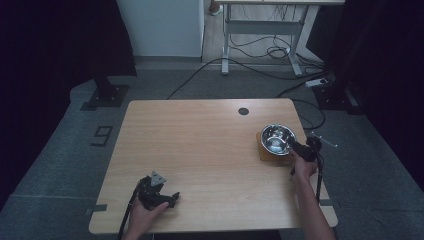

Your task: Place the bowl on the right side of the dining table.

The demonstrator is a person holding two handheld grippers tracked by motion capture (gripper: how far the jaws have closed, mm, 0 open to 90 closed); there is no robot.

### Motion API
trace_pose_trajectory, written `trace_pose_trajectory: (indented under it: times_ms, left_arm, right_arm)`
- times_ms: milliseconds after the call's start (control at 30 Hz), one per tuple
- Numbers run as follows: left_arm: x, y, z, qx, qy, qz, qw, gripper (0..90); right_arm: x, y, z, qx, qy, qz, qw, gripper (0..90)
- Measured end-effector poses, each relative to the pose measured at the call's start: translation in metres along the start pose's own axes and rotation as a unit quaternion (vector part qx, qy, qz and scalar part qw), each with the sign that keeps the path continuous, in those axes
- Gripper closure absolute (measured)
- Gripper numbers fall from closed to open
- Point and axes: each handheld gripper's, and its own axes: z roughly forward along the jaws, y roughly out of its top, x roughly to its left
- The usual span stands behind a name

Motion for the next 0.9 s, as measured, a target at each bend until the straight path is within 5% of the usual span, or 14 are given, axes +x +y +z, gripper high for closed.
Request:
trace_pose_trajectory:
  times_ms: [633, 900]
  left_arm:
    - [0.000, 0.000, 0.000, 0.000, 0.000, 0.000, 1.0000, 0.1]
    - [0.000, 0.000, 0.000, 0.000, 0.000, 0.000, 1.0000, 0.1]
  right_arm:
    - [-0.009, -0.004, 0.011, 0.006, -0.018, 0.005, 0.9998, 83.0]
    - [-0.014, -0.004, 0.013, 0.009, -0.005, 0.017, 0.9998, 82.1]
